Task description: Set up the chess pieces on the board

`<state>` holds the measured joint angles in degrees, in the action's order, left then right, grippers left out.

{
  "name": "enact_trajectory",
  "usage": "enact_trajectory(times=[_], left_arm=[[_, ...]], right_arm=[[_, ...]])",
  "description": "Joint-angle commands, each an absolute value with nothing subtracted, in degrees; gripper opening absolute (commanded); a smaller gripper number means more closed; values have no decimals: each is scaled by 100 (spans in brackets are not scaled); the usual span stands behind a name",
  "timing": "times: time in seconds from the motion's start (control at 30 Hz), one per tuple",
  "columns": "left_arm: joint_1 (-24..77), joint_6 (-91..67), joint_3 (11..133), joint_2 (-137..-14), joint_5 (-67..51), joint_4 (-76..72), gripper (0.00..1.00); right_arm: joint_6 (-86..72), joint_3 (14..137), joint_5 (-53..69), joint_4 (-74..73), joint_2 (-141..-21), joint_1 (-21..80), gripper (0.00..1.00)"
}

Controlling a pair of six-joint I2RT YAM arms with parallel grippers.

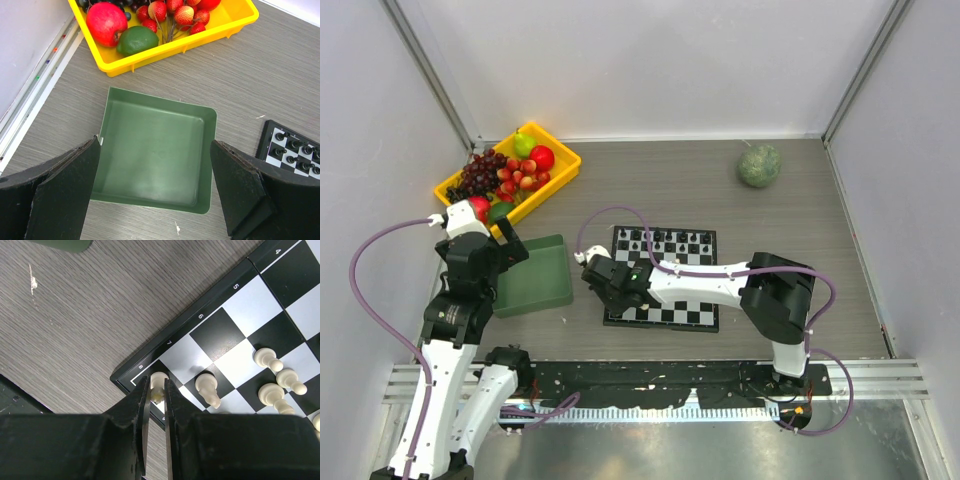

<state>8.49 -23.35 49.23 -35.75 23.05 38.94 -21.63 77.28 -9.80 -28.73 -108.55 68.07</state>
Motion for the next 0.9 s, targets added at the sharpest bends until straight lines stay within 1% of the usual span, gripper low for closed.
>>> enact_trajectory(times=[0.0, 0.77, 0.87], left_arm=[[817, -2329, 4887, -3560, 2408, 3762, 99], [800, -2338, 4878, -3568, 2391, 3762, 99], [800, -2338, 4878, -3559, 2399, 3753, 99]], right_arm=[[-2294, 7567, -896, -2795, -10696, 6838, 16], [-2610, 7506, -932, -2892, -10705, 6838, 16], [-2628, 7462, -914, -2848, -10696, 6838, 18]])
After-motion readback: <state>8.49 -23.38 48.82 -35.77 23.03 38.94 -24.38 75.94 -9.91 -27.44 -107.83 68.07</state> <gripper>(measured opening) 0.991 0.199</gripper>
